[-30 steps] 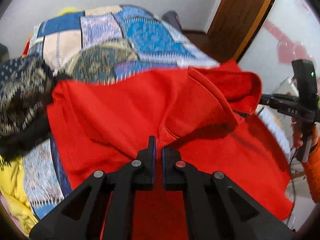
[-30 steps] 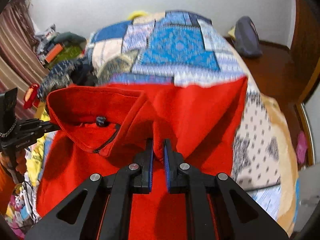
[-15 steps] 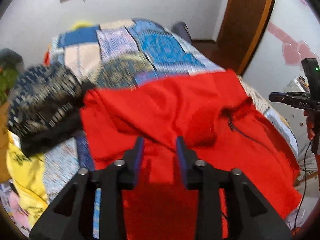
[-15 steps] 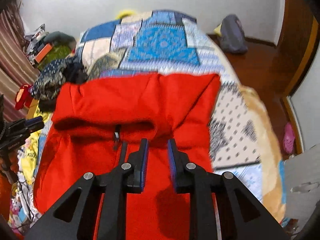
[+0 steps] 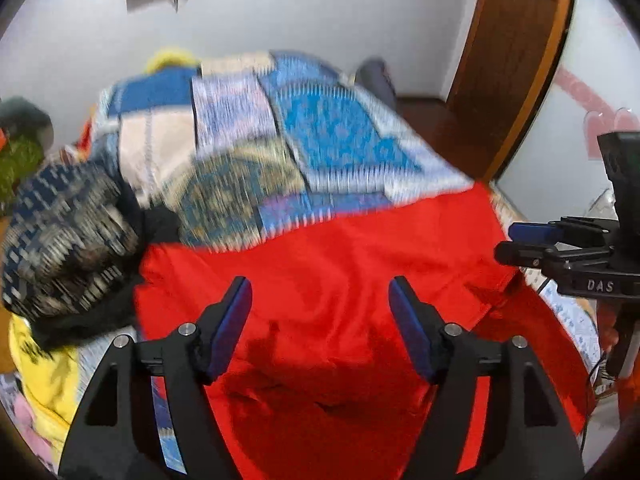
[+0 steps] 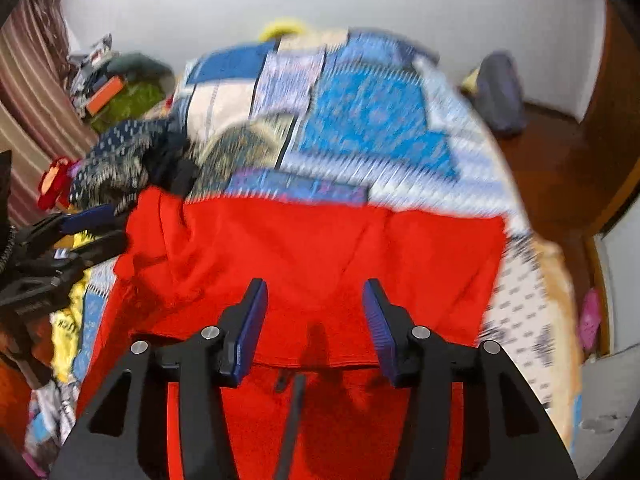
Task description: Fold large clothes
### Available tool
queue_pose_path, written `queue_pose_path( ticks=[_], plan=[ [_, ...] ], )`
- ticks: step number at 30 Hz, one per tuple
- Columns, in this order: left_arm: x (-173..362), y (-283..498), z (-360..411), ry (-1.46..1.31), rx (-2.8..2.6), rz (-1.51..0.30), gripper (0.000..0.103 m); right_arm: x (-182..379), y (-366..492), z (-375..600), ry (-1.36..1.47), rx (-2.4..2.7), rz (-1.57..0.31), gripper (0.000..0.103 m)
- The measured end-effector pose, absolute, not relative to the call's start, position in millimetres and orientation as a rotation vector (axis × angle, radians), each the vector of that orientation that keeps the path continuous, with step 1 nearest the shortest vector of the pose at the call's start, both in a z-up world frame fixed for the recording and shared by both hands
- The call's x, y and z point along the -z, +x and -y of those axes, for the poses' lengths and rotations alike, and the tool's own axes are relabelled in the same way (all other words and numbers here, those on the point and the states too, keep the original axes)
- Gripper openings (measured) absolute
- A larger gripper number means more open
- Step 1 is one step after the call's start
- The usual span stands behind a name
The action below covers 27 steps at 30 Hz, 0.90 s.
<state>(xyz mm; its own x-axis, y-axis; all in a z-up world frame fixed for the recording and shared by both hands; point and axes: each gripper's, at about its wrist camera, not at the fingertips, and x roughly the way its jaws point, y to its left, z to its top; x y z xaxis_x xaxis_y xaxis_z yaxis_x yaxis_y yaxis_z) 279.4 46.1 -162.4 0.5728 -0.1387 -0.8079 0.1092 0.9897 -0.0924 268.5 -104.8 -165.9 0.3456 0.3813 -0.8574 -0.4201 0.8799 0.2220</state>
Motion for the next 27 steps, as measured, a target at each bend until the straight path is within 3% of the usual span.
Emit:
queue_pose_path(
  ticks=[5, 8, 11, 27],
  plan=[
    [220, 278, -38, 0.028, 0.169, -1.117, 0.070, 210, 264, 103, -0.086, -0.512, -1.229, 0.046],
    [232, 263, -46, 0.020, 0.167, -1.110, 0.073, 220, 256, 116, -0.052, -0.532, -1.248, 0.047],
    [229, 247, -56, 0.022, 0.122, -1.083, 0.082, 218, 249, 127, -0.025, -0.527, -1.273, 0.047],
    [193, 181, -184, -0.231, -0.133, -0.959, 0.083, 170, 240, 191, 0.073, -0.361, -1.123, 0.048]
  ],
)
